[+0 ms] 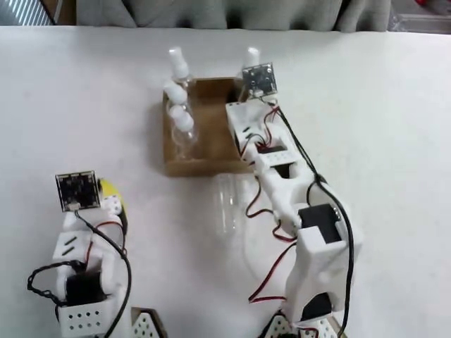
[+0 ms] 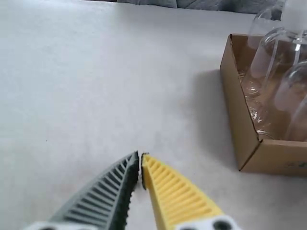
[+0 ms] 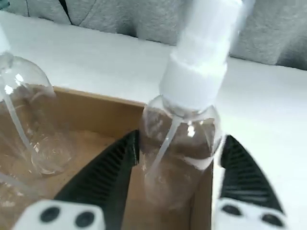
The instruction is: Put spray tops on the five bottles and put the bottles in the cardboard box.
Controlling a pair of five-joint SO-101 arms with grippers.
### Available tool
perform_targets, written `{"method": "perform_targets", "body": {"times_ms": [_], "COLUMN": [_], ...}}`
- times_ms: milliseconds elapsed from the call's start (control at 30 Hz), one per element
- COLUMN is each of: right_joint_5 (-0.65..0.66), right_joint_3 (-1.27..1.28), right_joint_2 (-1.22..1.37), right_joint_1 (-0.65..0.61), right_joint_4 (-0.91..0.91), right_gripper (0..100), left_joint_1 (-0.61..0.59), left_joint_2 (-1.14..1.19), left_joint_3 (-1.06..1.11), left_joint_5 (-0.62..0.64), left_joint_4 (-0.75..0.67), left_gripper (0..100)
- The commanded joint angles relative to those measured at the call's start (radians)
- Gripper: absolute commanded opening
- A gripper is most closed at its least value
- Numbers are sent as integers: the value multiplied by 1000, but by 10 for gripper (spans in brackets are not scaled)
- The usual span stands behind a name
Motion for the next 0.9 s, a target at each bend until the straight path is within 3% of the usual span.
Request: {"method": "perform_targets", "body": {"times_ms": [0,267,867], "right_joint_5": [14,15,15], "right_joint_3": [-2,-2,74], "right_joint_2": [-10,-19,-153], "right_joint_1": [1,1,-8], "right_joint_4": [-7,-7,-7], "right_gripper": [326,419,454], "left_joint_1": [-4,-4,-4], "left_joint_2": [-8,-8,-8], "left_joint_3": [-2,-2,-2], "left_joint_5": [-12,-12,-12], "left_joint_4": [-6,-6,-9], "left_gripper": [20,20,20]}}
